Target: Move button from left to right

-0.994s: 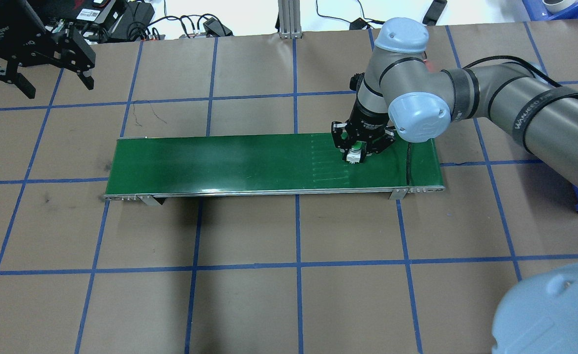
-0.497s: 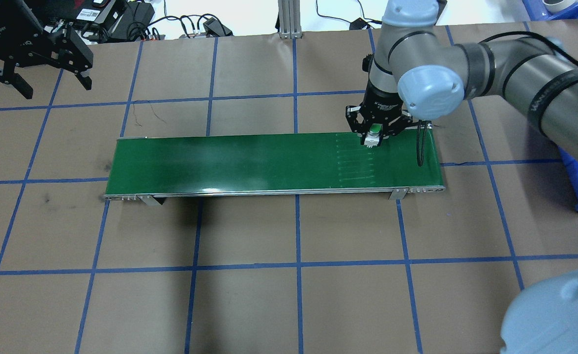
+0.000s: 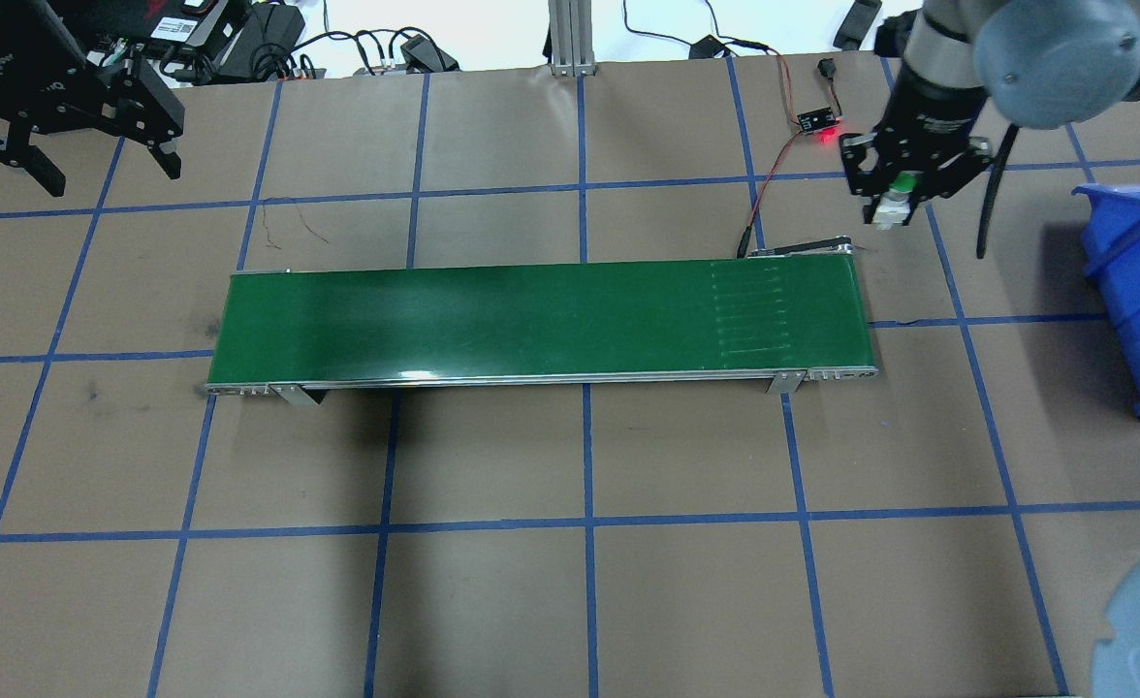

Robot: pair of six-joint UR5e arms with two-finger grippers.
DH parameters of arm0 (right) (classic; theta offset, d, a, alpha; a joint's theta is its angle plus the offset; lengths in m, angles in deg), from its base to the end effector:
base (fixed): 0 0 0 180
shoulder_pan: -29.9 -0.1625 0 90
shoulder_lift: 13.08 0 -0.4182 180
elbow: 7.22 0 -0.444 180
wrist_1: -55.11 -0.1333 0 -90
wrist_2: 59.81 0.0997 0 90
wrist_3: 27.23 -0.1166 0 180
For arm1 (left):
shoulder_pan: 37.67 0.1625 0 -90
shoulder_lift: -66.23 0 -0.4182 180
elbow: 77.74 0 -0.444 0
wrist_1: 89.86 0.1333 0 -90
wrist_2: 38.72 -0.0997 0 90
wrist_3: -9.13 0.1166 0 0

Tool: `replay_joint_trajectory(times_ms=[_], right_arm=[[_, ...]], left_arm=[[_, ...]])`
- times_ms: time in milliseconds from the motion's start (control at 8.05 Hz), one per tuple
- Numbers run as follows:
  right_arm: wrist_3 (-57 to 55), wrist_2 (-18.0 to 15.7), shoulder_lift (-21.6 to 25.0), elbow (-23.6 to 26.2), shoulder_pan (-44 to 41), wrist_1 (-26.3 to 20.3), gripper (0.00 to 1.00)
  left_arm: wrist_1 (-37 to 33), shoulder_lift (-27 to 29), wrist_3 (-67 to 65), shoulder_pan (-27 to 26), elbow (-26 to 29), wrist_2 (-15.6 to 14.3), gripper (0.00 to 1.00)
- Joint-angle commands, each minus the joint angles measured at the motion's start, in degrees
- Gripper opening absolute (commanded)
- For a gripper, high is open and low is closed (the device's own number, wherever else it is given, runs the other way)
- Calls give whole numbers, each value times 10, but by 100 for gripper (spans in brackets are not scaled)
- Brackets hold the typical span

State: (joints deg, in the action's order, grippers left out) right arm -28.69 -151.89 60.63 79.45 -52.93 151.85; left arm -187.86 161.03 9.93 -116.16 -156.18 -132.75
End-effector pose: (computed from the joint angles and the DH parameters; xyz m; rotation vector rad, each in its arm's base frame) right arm 0.0486 -0.6476 0.3377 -0.2306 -3.0975 -0.1714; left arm -0.0082 -0.5865 0.5131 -0.2857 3.0604 0.0447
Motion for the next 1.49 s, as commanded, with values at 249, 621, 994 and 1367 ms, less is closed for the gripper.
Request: replay_joint_trajectory(times_ms=[249, 621, 994, 1367], right_arm=[[268, -60, 52, -8, 212, -22, 0], [374, -61, 44, -8, 306, -9, 0], [427, -50, -21, -7, 360, 55, 0], [481, -48, -56, -7, 380, 68, 0]], left_arm=[[1, 0, 0, 0, 0, -1, 100], [2, 2, 1, 1, 0, -1, 100], [7, 1, 1, 1, -2, -1, 100], [7, 1, 0, 1, -2, -1, 100]])
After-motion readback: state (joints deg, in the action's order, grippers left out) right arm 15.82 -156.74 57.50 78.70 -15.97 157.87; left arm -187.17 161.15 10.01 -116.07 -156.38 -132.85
